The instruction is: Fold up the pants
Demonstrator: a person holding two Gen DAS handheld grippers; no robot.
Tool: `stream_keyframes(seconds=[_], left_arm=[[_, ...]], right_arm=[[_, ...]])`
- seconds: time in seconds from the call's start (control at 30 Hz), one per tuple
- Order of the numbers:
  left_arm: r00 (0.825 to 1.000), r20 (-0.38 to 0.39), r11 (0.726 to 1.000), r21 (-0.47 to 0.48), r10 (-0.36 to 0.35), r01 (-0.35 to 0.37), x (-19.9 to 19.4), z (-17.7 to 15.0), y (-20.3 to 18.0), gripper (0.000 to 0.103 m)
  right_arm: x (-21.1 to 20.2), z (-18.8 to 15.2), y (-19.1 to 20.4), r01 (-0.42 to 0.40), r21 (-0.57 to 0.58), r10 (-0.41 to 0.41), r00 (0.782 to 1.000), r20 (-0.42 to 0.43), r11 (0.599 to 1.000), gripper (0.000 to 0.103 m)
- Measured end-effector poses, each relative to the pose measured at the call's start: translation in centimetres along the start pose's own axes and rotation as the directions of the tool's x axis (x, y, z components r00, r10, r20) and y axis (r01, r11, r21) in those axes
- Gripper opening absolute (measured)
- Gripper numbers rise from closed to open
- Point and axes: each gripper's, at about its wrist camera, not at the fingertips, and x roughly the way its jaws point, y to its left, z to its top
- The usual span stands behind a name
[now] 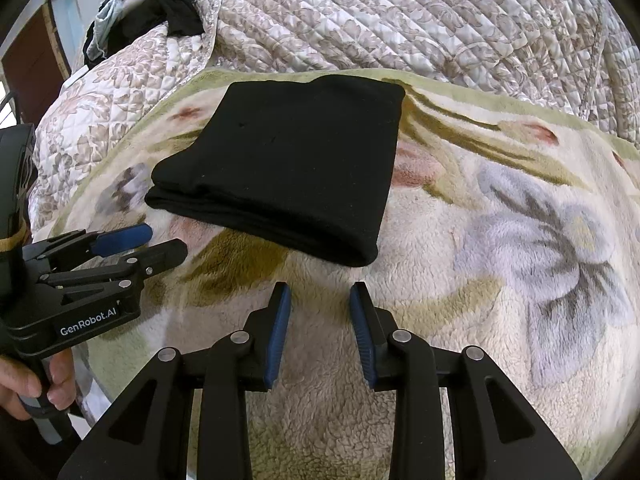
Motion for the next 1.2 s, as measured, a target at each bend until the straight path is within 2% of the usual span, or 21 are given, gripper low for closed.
stream_keyframes(seconds=[1.2], left_arm=[[1.0, -0.004, 1.0, 0.005, 0.002, -0.002, 0.1, -0.02, -0.16, 0.059]], right_arm=[[0.1, 0.04, 0.11, 0.003, -0.002, -0.003, 1.0, 0.001, 1.0, 0.032]])
